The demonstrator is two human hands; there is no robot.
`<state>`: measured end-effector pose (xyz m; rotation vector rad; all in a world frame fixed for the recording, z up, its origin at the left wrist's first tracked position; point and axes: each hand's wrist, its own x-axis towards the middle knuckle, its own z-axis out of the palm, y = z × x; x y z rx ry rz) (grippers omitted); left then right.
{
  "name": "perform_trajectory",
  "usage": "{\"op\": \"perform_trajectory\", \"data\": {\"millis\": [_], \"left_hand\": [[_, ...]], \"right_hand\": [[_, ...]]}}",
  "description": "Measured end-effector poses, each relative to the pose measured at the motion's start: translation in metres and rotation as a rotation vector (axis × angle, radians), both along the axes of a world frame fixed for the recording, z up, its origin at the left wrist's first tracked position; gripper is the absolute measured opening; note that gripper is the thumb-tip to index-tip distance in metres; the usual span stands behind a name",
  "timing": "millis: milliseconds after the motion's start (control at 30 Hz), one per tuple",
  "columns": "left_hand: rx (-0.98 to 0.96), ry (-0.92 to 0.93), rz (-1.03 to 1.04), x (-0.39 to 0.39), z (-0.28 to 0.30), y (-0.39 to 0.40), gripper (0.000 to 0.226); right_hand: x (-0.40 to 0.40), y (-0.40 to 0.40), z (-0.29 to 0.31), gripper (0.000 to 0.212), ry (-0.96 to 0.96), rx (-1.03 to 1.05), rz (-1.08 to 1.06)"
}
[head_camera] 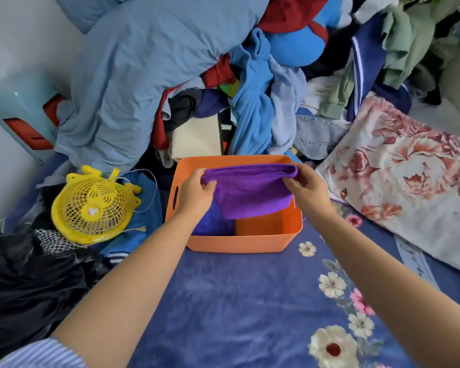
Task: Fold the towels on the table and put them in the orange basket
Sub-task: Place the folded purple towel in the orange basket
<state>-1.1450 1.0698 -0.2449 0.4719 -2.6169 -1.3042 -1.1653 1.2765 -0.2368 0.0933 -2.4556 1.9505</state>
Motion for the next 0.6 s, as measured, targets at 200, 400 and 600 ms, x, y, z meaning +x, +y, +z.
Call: {"op": "perform_trajectory", "data": {"millis": [200,400,600], "left_hand": [[0.129,-0.216,-0.093,-0.08,-0.076,-0.019,0.022],[-0.007,-0.539,-0.174,-0.118,-0.171,-0.011,0.028],[-0.127,-0.743,-0.221,-0.153,-0.243,0.013,0.038]], "right_hand": [[-0.076,-0.026,-0.072,0.026,-0.097,0.183,-0.069],[-0.123,-0.032,-0.163,0.031,-0.509,0.653,-0.054],[-0.154,-0.036,-0.232,0.035,-0.796,0.785,-0.086]]}}
